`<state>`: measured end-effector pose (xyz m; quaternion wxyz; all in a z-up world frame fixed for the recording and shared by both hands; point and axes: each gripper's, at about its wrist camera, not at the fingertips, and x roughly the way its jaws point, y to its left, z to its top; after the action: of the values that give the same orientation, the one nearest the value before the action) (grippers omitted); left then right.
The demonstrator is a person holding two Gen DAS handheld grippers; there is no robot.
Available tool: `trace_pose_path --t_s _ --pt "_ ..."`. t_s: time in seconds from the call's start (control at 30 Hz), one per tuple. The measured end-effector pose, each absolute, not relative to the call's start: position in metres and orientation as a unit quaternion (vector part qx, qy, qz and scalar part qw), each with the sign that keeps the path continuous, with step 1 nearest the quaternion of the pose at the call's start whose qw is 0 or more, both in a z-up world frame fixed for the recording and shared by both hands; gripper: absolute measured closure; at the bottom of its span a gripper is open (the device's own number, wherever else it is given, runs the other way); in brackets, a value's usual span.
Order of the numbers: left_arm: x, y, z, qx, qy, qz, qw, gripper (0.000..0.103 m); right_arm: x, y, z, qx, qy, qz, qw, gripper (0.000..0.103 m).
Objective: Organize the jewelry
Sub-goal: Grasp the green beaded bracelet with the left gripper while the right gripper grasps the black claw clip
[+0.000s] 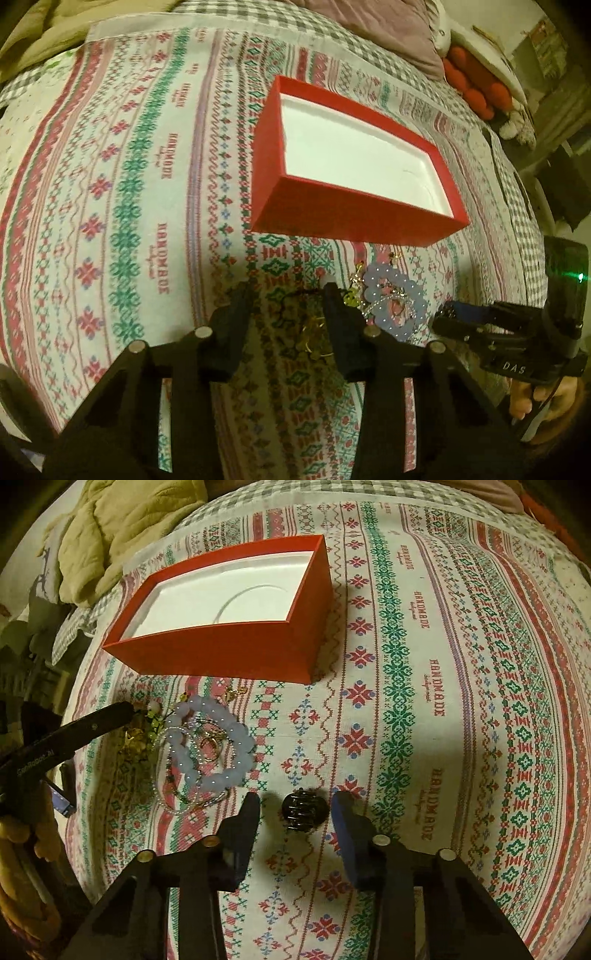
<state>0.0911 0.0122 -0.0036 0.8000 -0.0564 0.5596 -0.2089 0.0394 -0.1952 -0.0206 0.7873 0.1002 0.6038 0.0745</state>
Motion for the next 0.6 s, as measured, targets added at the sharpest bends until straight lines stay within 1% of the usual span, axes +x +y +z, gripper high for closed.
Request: trace_pose_path --t_s 0.07,0.13,0.23,0.27,0.3,0.33,0.37,0.43,0.6 --pt "0.091 0.006 -0.005 -0.039 0.56 -0.217 0.798 0.061 0.04 -0.196 -0.021 0.099 0.604 0.073 0.788 0.073" --pt "0.091 0.001 -0.007 -0.022 0.564 -0.22 0.796 0.061 0.038 -0.2 -0.022 0.097 0.603 0.074 0.788 0.076" --pt "0.091 -0.005 -0.01 -0.001 0.566 -0.216 0.796 0.064 0.038 -0.2 -0.022 0.095 0.602 0.075 0.789 0.077" --pt "0.091 -0.006 -0.01 0.005 0.566 -0.206 0.798 0.072 0.039 -0.199 -0.022 0.094 0.601 0.075 0.79 0.077" --pt "0.092 -0.005 -0.011 0.009 0.567 -0.196 0.8 0.086 0.039 -0.197 -0.022 0.093 0.6 0.075 0.791 0.077" --pt "0.094 -0.004 -0.012 0.009 0.569 -0.186 0.801 0.092 0.039 -0.196 -0.022 0.093 0.599 0.075 0.792 0.077" --pt "0.096 -0.001 -0.012 -0.002 0.571 -0.183 0.801 0.095 0.04 -0.195 -0.022 0.094 0.599 0.075 0.792 0.077" --pt "0.099 0.004 -0.012 -0.022 0.573 -0.183 0.799 0.096 0.039 -0.196 -0.022 0.095 0.598 0.076 0.793 0.077" --pt "0.095 0.006 -0.007 -0.025 0.565 -0.184 0.804 0.096 0.036 -0.199 -0.014 0.098 0.59 0.081 0.797 0.077"
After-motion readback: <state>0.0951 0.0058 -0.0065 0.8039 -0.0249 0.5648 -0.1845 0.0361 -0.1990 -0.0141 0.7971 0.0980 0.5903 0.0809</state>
